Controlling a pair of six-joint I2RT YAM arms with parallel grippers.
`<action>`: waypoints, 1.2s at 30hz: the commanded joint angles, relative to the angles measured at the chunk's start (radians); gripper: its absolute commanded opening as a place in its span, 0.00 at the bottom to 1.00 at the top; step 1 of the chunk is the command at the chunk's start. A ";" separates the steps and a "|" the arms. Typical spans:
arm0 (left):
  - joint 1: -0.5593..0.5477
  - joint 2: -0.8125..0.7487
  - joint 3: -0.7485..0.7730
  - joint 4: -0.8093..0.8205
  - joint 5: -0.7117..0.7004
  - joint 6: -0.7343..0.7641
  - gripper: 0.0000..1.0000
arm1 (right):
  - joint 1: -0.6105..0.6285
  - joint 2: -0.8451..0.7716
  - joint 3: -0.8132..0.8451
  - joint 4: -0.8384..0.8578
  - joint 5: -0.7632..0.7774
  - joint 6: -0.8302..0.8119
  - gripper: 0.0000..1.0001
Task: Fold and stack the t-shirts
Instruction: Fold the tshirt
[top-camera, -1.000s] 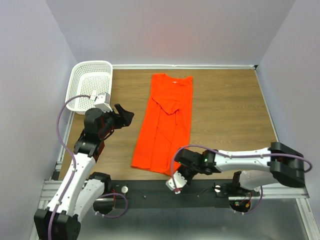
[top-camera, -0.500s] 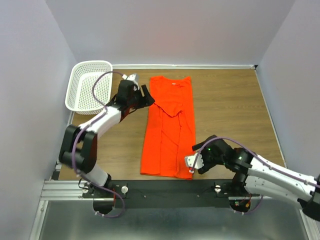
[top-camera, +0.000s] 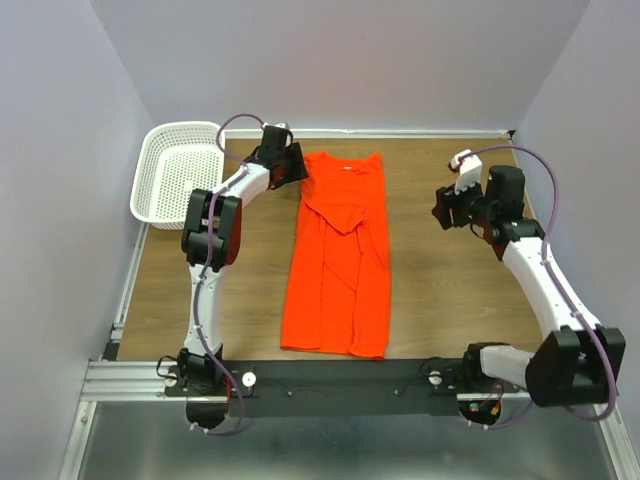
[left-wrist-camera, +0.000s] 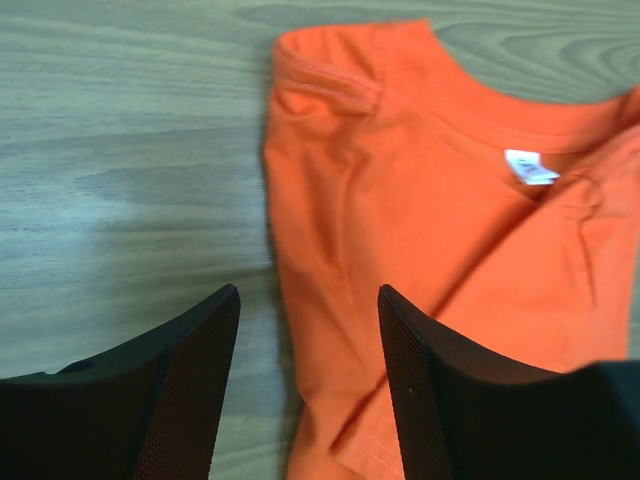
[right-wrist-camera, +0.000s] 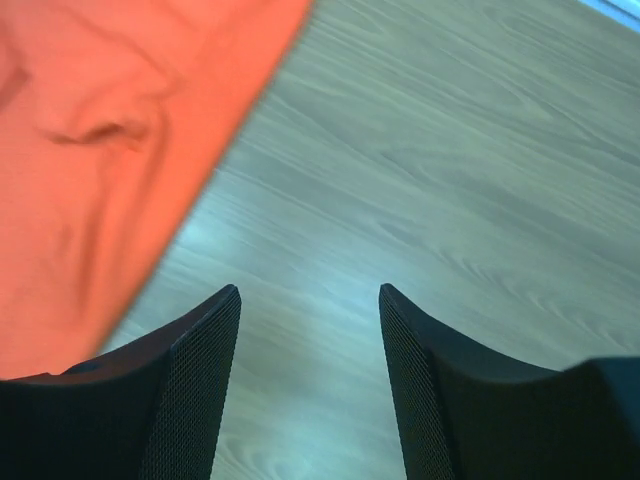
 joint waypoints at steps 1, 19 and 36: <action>0.019 0.067 0.085 -0.097 0.002 0.044 0.62 | -0.026 0.091 0.049 -0.086 -0.363 0.113 0.68; 0.081 0.331 0.485 -0.190 0.150 0.043 0.02 | -0.028 0.008 0.010 -0.097 -0.374 0.115 0.72; 0.157 0.117 0.357 -0.108 0.042 0.096 0.59 | -0.006 0.146 0.028 -0.330 -0.664 -0.237 0.83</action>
